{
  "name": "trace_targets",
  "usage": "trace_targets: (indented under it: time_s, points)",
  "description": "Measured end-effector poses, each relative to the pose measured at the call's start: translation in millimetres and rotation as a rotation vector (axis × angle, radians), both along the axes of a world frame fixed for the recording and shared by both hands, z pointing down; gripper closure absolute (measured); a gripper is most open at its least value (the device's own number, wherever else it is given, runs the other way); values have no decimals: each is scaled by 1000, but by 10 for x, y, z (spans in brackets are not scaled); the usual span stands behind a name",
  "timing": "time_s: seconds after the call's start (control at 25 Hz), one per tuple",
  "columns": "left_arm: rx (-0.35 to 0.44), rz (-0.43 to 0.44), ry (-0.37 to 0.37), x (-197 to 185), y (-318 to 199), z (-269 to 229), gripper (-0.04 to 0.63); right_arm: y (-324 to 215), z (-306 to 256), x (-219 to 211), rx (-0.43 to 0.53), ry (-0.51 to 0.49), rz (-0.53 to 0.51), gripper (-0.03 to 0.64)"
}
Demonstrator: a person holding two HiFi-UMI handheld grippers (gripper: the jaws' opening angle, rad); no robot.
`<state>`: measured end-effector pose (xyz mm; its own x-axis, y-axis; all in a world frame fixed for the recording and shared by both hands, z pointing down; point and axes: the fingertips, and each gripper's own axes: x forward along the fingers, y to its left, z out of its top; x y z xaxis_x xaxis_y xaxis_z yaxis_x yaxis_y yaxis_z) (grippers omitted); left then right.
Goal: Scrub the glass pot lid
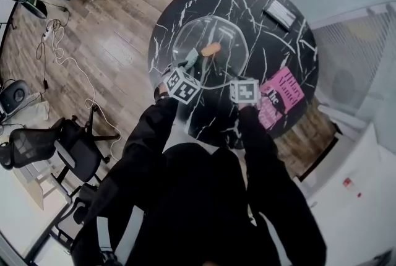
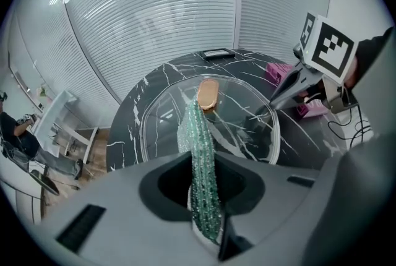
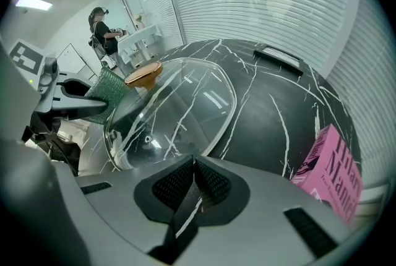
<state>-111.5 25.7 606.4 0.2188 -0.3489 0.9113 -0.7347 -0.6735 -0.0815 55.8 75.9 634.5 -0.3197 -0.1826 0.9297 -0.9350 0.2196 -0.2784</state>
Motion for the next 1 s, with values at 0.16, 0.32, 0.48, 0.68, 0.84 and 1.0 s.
trace_targets:
  time_s: [0.16, 0.32, 0.48, 0.68, 0.84, 1.0]
  points:
    - [-18, -28, 7, 59, 64, 6, 529, -24, 16, 72, 12, 32, -10, 603]
    - [-32, -36, 19, 145, 150, -8, 529, -44, -27, -83, 23, -37, -12, 603]
    - [-40, -49, 42, 236, 221, -8, 529, -45, -54, -115, 24, -54, -13, 603]
    - [-51, -33, 61, 362, 324, -17, 529, -46, -89, -237, 31, -112, -16, 603]
    - [-61, -10, 76, 488, 394, -17, 529, 23, -52, -161, 3, -78, -11, 603]
    - [-72, -1, 90, 579, 476, -11, 529, 62, -48, -187, -5, -83, -9, 603]
